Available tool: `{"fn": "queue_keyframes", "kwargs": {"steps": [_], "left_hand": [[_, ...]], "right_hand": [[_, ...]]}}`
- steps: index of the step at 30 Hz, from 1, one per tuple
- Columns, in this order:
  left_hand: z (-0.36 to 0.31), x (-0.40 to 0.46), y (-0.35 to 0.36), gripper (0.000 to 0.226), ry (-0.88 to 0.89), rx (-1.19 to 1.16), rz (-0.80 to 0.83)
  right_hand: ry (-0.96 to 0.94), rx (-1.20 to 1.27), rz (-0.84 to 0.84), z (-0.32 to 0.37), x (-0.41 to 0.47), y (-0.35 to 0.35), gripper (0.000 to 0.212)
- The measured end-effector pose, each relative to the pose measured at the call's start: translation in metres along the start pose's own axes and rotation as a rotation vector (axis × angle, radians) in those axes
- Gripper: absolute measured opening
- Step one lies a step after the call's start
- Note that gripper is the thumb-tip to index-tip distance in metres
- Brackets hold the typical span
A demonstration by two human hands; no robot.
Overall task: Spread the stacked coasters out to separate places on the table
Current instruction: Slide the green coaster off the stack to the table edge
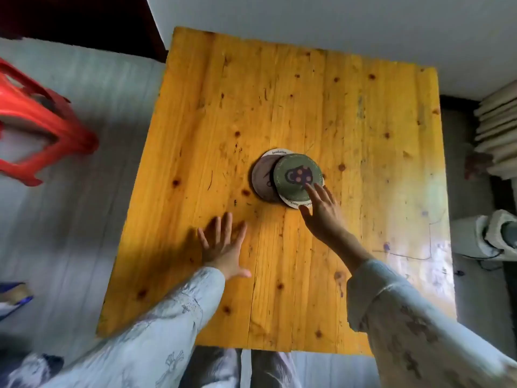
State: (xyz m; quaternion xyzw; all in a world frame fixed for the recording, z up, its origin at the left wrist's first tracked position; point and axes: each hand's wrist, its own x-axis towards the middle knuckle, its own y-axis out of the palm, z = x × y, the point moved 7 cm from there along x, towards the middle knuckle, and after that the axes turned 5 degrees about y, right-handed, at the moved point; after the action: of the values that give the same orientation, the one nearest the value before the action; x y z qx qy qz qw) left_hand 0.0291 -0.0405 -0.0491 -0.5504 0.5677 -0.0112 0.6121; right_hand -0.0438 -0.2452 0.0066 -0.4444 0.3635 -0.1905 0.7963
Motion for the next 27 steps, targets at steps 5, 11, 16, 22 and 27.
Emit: {"fn": "queue_keyframes", "kwargs": {"steps": [5, 11, 16, 22, 27], "left_hand": [[-0.002, 0.008, 0.018, 0.132, -0.075, 0.082, -0.049], [0.0, 0.01, 0.015, 0.129, -0.085, 0.081, -0.049], [-0.002, 0.009, 0.014, 0.127, -0.084, 0.064, -0.016], [-0.001, 0.012, 0.015, 0.129, -0.099, 0.06, 0.002], [0.0, 0.013, 0.017, 0.13, -0.084, 0.03, 0.005]], "right_hand": [[-0.12, -0.19, 0.036, 0.007, 0.044, 0.013, 0.07], [-0.234, -0.381, 0.088, 0.004, 0.055, 0.022, 0.068], [-0.409, -0.546, 0.099, 0.009, 0.04, 0.031, 0.054], [-0.482, -0.643, 0.137, 0.015, -0.01, 0.043, 0.052], [-0.444, -0.619, 0.131, 0.006, -0.071, 0.061, 0.056]]}}
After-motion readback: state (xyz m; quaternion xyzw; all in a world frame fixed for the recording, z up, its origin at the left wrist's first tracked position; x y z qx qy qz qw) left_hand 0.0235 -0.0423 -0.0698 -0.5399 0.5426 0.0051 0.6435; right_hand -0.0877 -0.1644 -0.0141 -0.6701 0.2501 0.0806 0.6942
